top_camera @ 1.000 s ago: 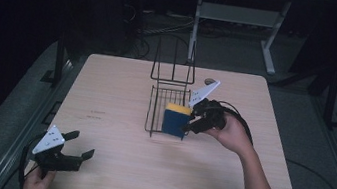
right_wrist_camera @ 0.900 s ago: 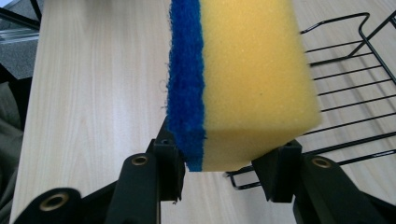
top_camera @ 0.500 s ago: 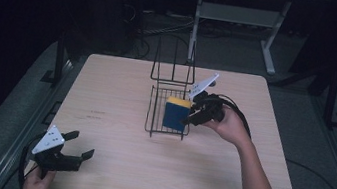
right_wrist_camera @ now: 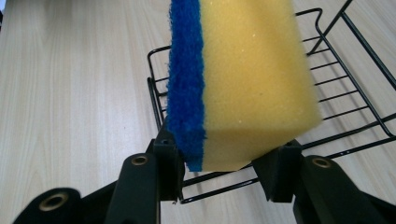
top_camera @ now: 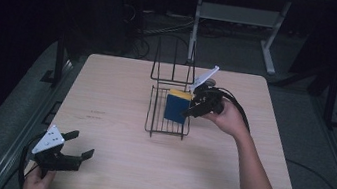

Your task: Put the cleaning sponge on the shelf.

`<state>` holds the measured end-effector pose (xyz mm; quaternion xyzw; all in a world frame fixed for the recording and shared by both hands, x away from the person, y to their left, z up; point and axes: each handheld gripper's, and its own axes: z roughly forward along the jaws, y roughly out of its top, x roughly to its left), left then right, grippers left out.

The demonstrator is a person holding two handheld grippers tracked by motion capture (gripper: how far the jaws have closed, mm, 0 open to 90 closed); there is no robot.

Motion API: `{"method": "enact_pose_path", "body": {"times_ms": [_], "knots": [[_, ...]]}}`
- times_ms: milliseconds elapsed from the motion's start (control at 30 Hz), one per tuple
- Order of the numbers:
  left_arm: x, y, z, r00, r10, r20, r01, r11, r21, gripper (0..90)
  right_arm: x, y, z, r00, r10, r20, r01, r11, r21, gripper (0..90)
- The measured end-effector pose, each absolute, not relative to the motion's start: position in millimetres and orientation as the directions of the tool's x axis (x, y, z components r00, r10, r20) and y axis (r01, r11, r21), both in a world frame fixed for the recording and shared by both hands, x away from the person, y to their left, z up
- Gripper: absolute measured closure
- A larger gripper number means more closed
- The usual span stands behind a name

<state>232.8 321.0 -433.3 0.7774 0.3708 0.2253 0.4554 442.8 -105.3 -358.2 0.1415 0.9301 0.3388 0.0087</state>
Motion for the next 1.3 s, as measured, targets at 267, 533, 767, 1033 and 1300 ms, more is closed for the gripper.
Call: {"method": "enact_pose_path", "body": {"times_ms": [267, 533, 767, 1033, 1300], "knots": [[233, 321, -433, 0.624, 0.781, 0.012, 0.371, -0.31, 0.875, 14.1, 450, -104, -364, -0.957, 0.279, 0.079, 0.265, 0.733, 0.627, 56.3], [233, 322, -434, 0.625, 0.781, 0.013, 0.37, -0.31, 0.876, 14.1, 457, -102, -373, -0.953, 0.291, 0.09, 0.283, 0.736, 0.616, 56.2], [233, 322, -434, 0.625, 0.781, 0.013, 0.37, -0.31, 0.876, 14.1, 460, -100, -378, -0.951, 0.294, 0.096, 0.289, 0.734, 0.614, 56.2], [233, 322, -434, 0.624, 0.781, 0.011, 0.372, -0.31, 0.875, 14.1, 464, -99, -383, -0.948, 0.301, 0.107, 0.3, 0.726, 0.619, 56.2], [233, 323, -434, 0.621, 0.784, 0.011, 0.372, -0.307, 0.876, 14.1, 468, -99, -386, -0.943, 0.317, 0.101, 0.309, 0.72, 0.621, 56.2]]}}
